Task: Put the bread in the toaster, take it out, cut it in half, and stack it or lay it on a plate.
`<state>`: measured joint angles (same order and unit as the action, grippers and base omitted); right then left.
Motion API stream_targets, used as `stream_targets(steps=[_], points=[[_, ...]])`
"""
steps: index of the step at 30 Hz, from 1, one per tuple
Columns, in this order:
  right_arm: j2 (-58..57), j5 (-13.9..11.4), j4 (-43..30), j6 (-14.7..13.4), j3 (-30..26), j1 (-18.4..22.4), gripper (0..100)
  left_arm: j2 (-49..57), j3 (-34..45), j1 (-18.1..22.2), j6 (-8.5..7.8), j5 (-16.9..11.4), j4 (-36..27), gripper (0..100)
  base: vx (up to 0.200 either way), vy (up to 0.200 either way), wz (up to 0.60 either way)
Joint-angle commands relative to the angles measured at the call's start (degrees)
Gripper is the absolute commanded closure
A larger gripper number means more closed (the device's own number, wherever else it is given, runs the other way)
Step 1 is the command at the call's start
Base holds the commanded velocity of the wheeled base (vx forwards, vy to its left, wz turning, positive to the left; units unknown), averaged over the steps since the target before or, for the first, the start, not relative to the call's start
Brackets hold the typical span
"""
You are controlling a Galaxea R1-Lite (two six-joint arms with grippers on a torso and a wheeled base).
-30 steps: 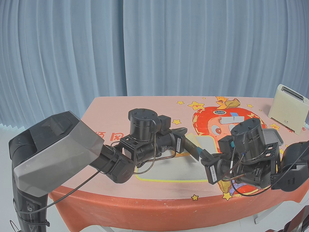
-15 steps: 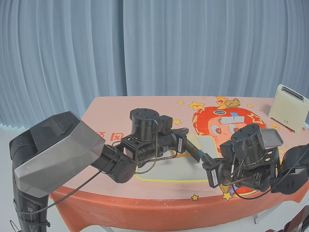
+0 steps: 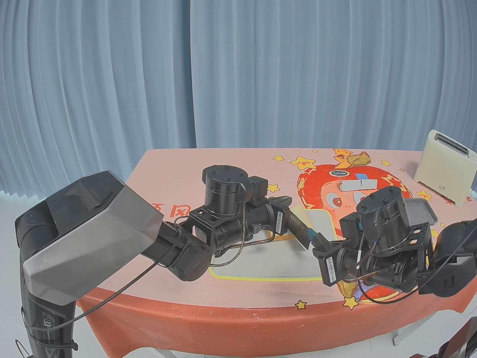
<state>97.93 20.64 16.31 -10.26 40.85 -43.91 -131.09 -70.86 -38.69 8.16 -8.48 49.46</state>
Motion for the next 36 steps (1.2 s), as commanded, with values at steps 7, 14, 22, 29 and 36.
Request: stream_targets(steps=[7,14,22,29,36], points=[[0.25,-0.07,0.04,0.16,1.34,-0.03,100,-1.28,0.46,0.02,0.02,0.75,0.46,100,0.000,0.000,0.00],[1.13,-0.16,0.21,-0.19,-0.07,0.05,100,-0.75,-0.68,-0.07,0.02,0.75,0.11,100,0.000,0.000,0.00],[0.95,-0.07,0.21,-0.11,0.72,0.05,100,-0.93,-0.59,-0.07,0.02,0.75,0.11,100,0.000,0.000,0.00],[0.86,-0.07,0.04,-0.02,1.42,0.05,100,-1.45,-0.33,-0.07,-0.07,0.75,0.38,100,0.000,0.000,0.00],[1.65,-0.16,0.21,-0.19,0.02,0.49,100,-0.57,-1.56,-0.07,-0.07,0.75,-0.06,100,0.000,0.000,0.00]])
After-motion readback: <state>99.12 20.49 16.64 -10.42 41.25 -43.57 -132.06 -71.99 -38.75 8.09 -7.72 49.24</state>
